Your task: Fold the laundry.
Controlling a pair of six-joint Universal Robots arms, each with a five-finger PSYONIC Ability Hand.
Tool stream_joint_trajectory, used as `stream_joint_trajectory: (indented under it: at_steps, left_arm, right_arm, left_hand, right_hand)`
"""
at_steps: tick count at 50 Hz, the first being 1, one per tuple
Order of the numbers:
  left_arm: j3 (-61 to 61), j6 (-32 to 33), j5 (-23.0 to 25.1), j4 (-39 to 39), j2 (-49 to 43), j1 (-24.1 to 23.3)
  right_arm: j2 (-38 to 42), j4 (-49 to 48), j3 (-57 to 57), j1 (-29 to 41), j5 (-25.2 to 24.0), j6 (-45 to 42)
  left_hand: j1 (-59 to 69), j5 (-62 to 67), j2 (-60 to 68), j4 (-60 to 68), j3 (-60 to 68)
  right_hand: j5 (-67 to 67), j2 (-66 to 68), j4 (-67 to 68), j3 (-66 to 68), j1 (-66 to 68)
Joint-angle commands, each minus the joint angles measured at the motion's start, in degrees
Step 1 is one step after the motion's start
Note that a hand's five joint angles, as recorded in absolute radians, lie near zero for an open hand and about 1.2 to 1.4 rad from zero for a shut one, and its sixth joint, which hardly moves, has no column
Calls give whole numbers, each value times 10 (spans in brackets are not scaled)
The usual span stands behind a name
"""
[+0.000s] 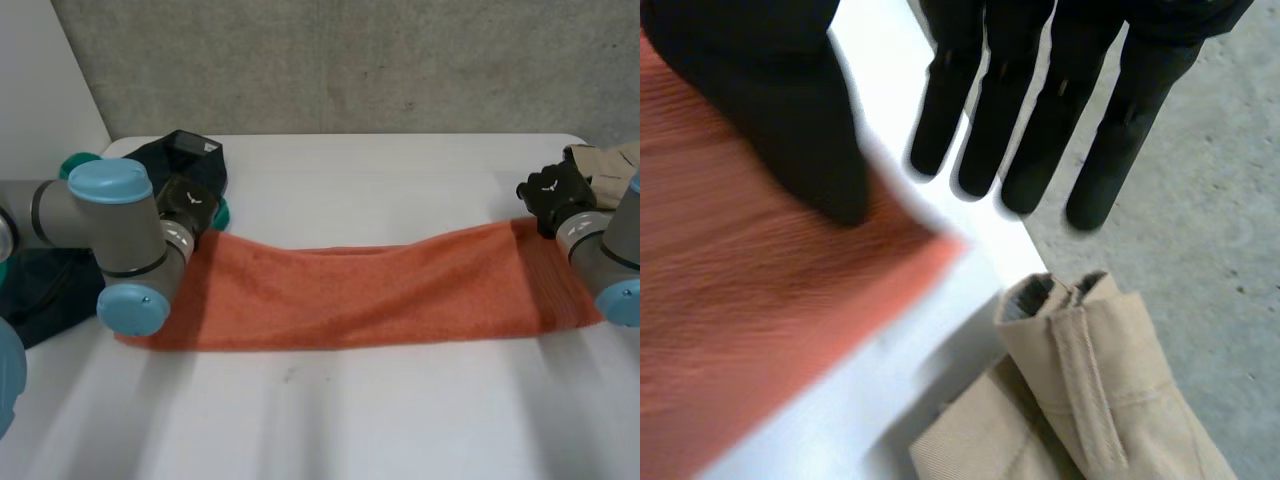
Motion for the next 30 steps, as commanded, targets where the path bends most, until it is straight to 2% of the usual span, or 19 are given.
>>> stream_joint_trajectory:
  at_steps: [1, 6, 11, 14, 19, 22, 27, 30]
  left_arm:
    - [-1, -2, -10, -3, -5, -23]
    - [-27, -4, -12, -7, 16, -34]
    - [-81, -34, -7, -9, 92, -34]
    - [-119, -67, -2, -8, 135, -31]
    - [-180, -122, 8, -3, 195, -30]
    - [-200, -138, 19, 0, 206, -30]
    - [-222, -148, 39, 1, 208, -30]
    - [-225, -148, 40, 5, 206, -30]
  right_arm:
    - [-16, -1, 0, 14, 45, 8]
    - [-73, 51, 41, 8, 41, 25]
    - [-144, 148, 90, -3, 12, 44]
    - [-170, 198, 114, -27, -8, 45]
    - [-218, 277, 187, -92, -72, 45]
    - [-228, 270, 225, -114, -102, 44]
    - [-233, 174, 311, -163, -160, 43]
    - [-232, 123, 342, -171, -173, 43]
  left_hand:
    - [-341, -383, -390, -405, -403]
    - [-341, -383, -390, -405, -403]
    - [-341, -383, -390, -405, -403]
    - [-341, -383, -390, -405, -403]
    - [-341, -383, -390, -405, -403]
    - [-341, -383, -390, -405, -403]
    - [-341, -383, -390, -405, -403]
    - [-341, -383, -390, -405, -403]
  right_hand:
    - [-392, -395, -411, -405, -376]
    - [-392, -395, -411, -405, -376]
    - [-392, -395, -411, -405, -376]
    - [-324, -327, -343, -337, -308]
    - [-184, -186, -202, -196, -168]
    - [-144, -147, -163, -157, -128]
    - [-74, -76, -92, -86, -58]
    - [-55, -58, -74, -68, -39]
